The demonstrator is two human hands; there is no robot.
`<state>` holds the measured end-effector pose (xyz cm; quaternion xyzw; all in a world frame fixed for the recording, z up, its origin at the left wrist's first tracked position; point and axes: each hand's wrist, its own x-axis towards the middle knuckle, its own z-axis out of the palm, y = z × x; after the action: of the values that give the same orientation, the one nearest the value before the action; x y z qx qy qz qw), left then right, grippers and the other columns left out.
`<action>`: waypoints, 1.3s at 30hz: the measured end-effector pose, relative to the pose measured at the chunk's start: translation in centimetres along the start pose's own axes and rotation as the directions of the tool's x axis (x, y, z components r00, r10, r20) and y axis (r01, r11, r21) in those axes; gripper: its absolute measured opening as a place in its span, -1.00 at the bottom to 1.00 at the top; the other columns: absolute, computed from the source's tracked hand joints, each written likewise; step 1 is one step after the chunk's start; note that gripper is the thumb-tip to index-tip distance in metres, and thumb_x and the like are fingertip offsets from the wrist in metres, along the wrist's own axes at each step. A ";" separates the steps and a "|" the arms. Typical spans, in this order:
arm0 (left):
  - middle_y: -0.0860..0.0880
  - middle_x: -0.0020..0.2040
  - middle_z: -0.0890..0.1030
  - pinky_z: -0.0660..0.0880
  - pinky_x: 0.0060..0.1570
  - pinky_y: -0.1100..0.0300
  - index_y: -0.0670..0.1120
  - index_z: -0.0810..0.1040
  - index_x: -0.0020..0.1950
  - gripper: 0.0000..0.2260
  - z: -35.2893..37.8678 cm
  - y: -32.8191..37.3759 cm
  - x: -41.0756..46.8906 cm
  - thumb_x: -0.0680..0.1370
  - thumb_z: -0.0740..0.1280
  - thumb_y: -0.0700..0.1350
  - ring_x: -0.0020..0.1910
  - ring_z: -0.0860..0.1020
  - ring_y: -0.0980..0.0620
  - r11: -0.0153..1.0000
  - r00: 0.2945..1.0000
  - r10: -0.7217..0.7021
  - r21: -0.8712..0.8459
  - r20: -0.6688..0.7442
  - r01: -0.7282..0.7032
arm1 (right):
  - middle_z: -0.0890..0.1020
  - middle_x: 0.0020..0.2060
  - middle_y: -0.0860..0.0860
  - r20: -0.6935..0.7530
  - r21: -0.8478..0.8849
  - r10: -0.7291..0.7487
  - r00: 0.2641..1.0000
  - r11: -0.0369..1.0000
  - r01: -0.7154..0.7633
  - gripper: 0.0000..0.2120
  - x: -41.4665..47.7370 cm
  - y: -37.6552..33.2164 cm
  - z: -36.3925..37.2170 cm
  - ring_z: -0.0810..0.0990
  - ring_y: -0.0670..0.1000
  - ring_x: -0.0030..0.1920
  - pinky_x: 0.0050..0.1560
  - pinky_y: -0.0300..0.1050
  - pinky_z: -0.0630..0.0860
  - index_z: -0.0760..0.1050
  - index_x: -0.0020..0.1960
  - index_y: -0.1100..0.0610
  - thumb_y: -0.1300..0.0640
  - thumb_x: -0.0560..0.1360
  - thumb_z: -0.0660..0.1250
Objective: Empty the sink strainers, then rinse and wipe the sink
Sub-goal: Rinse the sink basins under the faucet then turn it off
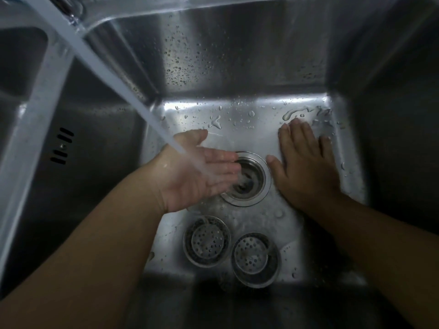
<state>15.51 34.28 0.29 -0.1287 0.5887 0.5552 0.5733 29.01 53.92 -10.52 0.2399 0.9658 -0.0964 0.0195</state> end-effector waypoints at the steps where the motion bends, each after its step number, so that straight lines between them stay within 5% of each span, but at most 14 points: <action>1: -0.31 0.21 0.67 0.55 0.25 -0.06 -0.28 0.57 0.30 -0.38 -0.1 0.0 0.0 0.67 0.04 0.22 0.17 0.68 -0.25 1.000 1.000 -0.002 -0.011 0.008 0.002 | -0.04 0.67 0.10 0.006 -0.004 -0.010 1.000 1.000 0.010 -0.28 -0.1 -0.1 0.1 -0.12 0.07 0.67 0.58 0.15 -0.20 -0.07 0.68 0.09 -0.28 0.64 -0.12; 4: -0.32 0.20 0.67 0.63 0.18 -0.09 -0.29 0.56 0.29 -0.37 -0.2 0.1 0.1 0.67 0.03 0.22 0.17 0.67 -0.28 0.995 0.998 -0.008 -0.096 0.056 0.013 | -0.06 0.67 0.11 0.035 -0.003 -0.065 0.997 0.998 0.065 -0.27 -0.2 -0.3 0.2 -0.13 0.09 0.66 0.59 0.17 -0.17 -0.10 0.68 0.08 -0.30 0.64 -0.16; 7: -0.32 0.23 0.65 0.60 0.23 -0.05 -0.31 0.57 0.30 -0.34 -0.3 0.1 0.0 0.67 0.00 0.22 0.21 0.66 -0.26 0.987 0.995 -0.001 -0.160 0.104 0.017 | -0.06 0.66 0.08 0.104 0.016 -0.276 0.956 0.961 0.276 -0.28 -1.1 -1.6 0.3 -0.10 0.09 0.67 0.62 0.22 -0.08 -0.04 0.67 0.05 -0.33 0.64 -0.17; 11: -0.31 0.28 0.63 0.55 0.31 -0.09 -0.33 0.60 0.29 -0.34 0.1 0.3 -0.3 0.66 0.03 0.21 0.25 0.64 -0.25 0.960 0.985 0.068 -0.280 0.156 -0.022 | 0.28 0.60 0.13 0.126 0.052 -0.436 0.891 0.900 0.433 -0.36 -2.2 -4.1 0.8 0.16 0.14 0.63 0.59 0.27 0.08 0.28 0.58 0.06 -0.28 0.63 0.01; 13: -0.30 0.30 0.62 0.53 0.34 -0.07 -0.31 0.55 0.34 -0.37 0.5 0.4 -0.3 0.66 0.04 0.19 0.28 0.62 -0.25 0.918 0.975 0.143 -0.390 0.167 -0.068 | 0.37 0.55 0.17 0.115 0.022 -0.419 0.900 0.907 0.420 -0.34 -2.3 -4.1 0.7 0.27 0.17 0.59 0.59 0.26 0.10 0.31 0.57 0.12 -0.27 0.63 0.03; 16: -0.31 0.32 0.60 0.44 0.41 -0.09 -0.32 0.49 0.40 -0.35 1.0 0.3 -0.2 0.66 0.02 0.20 0.33 0.59 -0.25 0.890 0.969 0.174 -0.450 0.178 -0.077 | 0.19 0.62 0.13 0.099 0.019 -0.414 0.905 0.910 0.414 -0.30 -2.2 -3.8 0.9 0.10 0.11 0.64 0.63 0.19 -0.01 0.12 0.65 0.13 -0.25 0.65 0.03; 21: -0.36 0.36 0.55 0.40 0.45 -0.13 -0.36 0.42 0.45 -0.23 0.2 0.2 -0.3 0.64 -0.03 0.29 0.38 0.53 -0.31 0.961 0.967 -0.024 -0.261 0.252 0.092 | 0.10 0.65 0.04 0.063 0.090 -0.420 0.905 0.906 0.414 -0.35 -1.9 -3.8 1.0 0.03 0.06 0.65 0.62 0.16 -0.02 -0.02 0.65 0.01 -0.23 0.66 0.00; 26: -0.38 0.34 0.56 0.53 0.33 -0.12 -0.39 0.47 0.40 -0.18 -1.0 0.5 -0.7 0.62 -0.04 0.33 0.33 0.57 -0.30 0.980 0.942 -0.189 -0.013 0.276 0.201 | -0.01 0.67 0.12 0.004 0.016 -0.002 1.000 1.000 0.002 -0.26 0.6 -0.8 -0.2 -0.07 0.12 0.66 0.62 0.23 -0.07 -0.07 0.67 0.12 -0.26 0.64 0.00; 29: -0.35 0.26 0.63 0.60 0.18 -0.02 -0.36 0.55 0.33 -0.18 -1.4 0.3 -0.5 0.63 -0.08 0.34 0.24 0.65 -0.24 0.975 0.955 -0.211 0.113 0.209 0.191 | 0.02 0.67 0.15 -0.002 0.021 0.056 0.998 0.998 -0.056 -0.28 0.7 -0.1 -0.6 -0.05 0.14 0.66 0.61 0.24 -0.06 -0.03 0.66 0.15 -0.23 0.65 0.00; 34: -0.24 -0.17 0.68 0.59 -0.32 0.17 -0.26 0.65 -0.08 -0.32 -1.3 -0.2 -0.2 0.67 -0.01 0.25 -0.30 0.67 -0.08 0.980 0.997 -0.038 0.196 0.063 0.025 | -0.09 0.67 0.05 0.153 0.020 -0.402 0.903 0.915 0.403 -0.26 -0.8 -2.9 0.6 -0.13 0.06 0.66 0.62 0.21 -0.09 -0.12 0.68 0.03 -0.32 0.63 -0.10; 36: -0.19 -0.30 0.58 0.46 -0.44 0.23 -0.20 0.60 -0.23 -0.39 -1.1 -0.3 -0.1 0.67 0.02 0.22 -0.44 0.54 -0.04 0.983 1.000 0.008 0.185 0.019 -0.012 | -0.13 0.66 0.03 0.174 0.026 -0.449 0.877 0.892 0.451 -0.26 -1.0 -3.4 0.6 -0.16 0.04 0.66 0.62 0.15 -0.18 -0.13 0.68 0.01 -0.31 0.63 -0.05; 39: -0.11 -0.39 0.46 0.32 -0.49 0.24 -0.24 0.60 0.00 -0.58 -0.6 -0.7 -0.4 0.67 0.14 0.07 -0.53 0.39 0.02 0.975 0.995 0.099 0.202 0.000 -0.097 | -0.11 0.67 -0.03 0.194 0.153 -0.444 0.875 0.895 0.420 -0.29 -0.9 -3.1 -0.3 -0.18 -0.02 0.66 0.58 -0.02 -0.28 -0.09 0.68 -0.01 -0.22 0.65 0.09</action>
<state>15.91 33.38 0.10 -0.0436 0.6503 0.5196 0.5525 28.36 50.93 -9.62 0.0064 0.9799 -0.1760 0.0934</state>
